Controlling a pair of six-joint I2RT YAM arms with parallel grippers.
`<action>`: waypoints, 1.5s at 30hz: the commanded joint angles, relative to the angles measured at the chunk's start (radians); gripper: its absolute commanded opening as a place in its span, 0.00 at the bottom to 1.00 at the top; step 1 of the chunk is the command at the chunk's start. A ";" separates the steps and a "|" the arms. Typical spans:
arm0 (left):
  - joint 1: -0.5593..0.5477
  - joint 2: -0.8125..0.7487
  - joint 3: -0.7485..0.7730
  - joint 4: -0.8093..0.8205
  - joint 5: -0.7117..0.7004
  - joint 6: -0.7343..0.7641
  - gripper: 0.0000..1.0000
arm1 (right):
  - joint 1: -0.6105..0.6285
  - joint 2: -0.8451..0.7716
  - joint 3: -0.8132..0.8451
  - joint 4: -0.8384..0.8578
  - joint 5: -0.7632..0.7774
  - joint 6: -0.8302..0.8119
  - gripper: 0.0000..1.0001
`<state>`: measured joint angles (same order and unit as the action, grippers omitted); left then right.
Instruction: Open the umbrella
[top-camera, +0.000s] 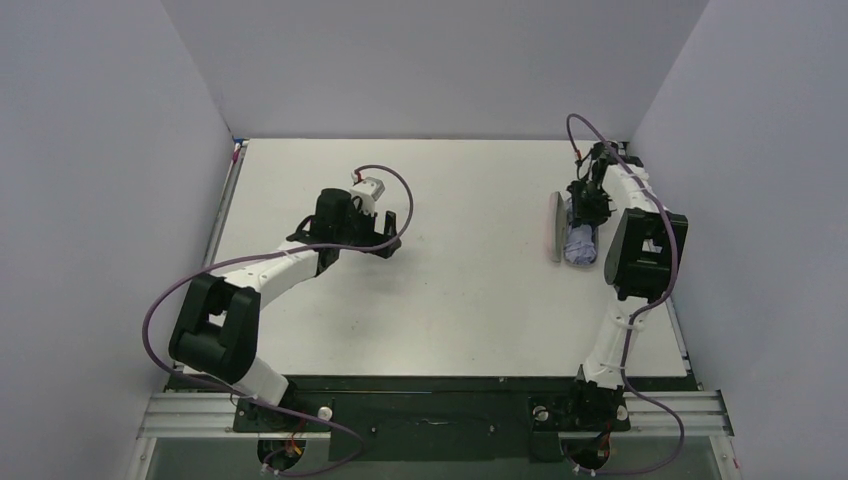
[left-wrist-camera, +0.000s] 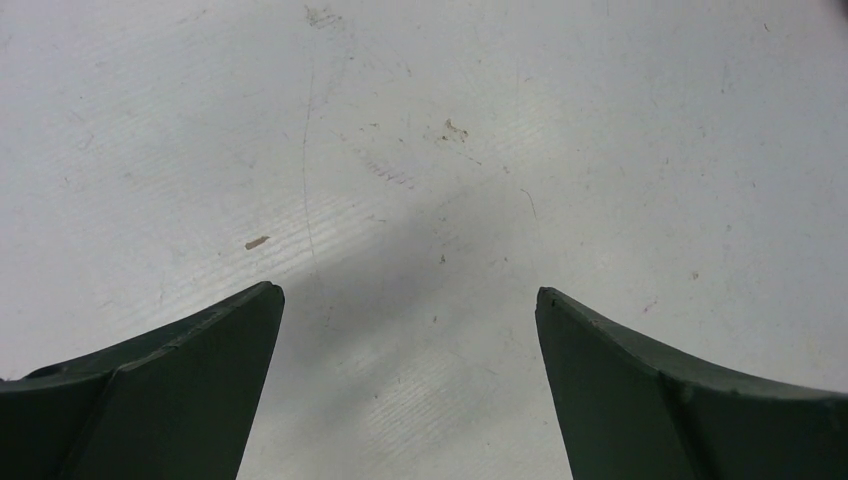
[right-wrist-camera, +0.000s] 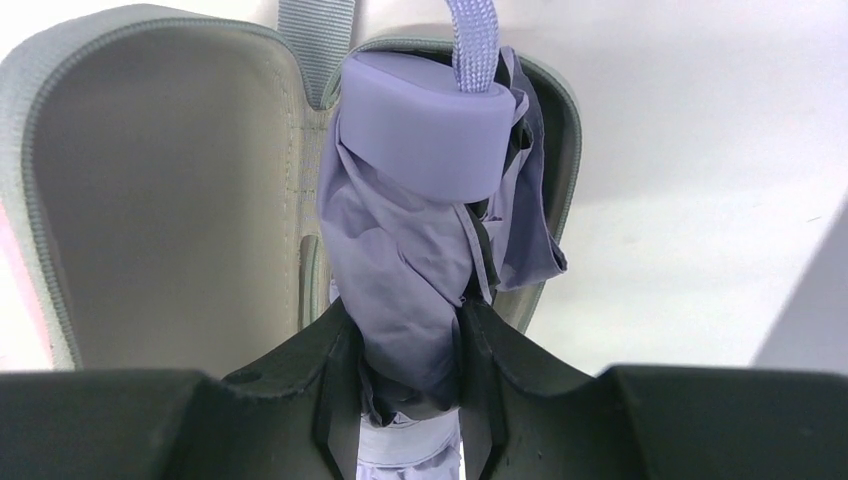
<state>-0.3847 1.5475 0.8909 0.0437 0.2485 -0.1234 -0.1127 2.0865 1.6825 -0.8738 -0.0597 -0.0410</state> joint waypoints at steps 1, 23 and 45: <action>0.022 0.018 0.102 -0.079 0.057 0.058 0.97 | -0.054 0.061 0.134 -0.111 -0.050 -0.180 0.00; 0.118 -0.035 0.359 -0.245 0.124 0.080 0.97 | -0.072 -0.295 0.307 -0.082 -0.543 -0.276 0.00; 0.015 -0.181 0.488 -0.206 0.552 0.118 0.91 | 0.355 -0.800 -0.198 0.186 -0.778 -0.406 0.00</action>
<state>-0.2993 1.4014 1.3098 -0.1761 0.7280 -0.1036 0.1783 1.3563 1.5108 -0.6323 -0.8677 -0.1959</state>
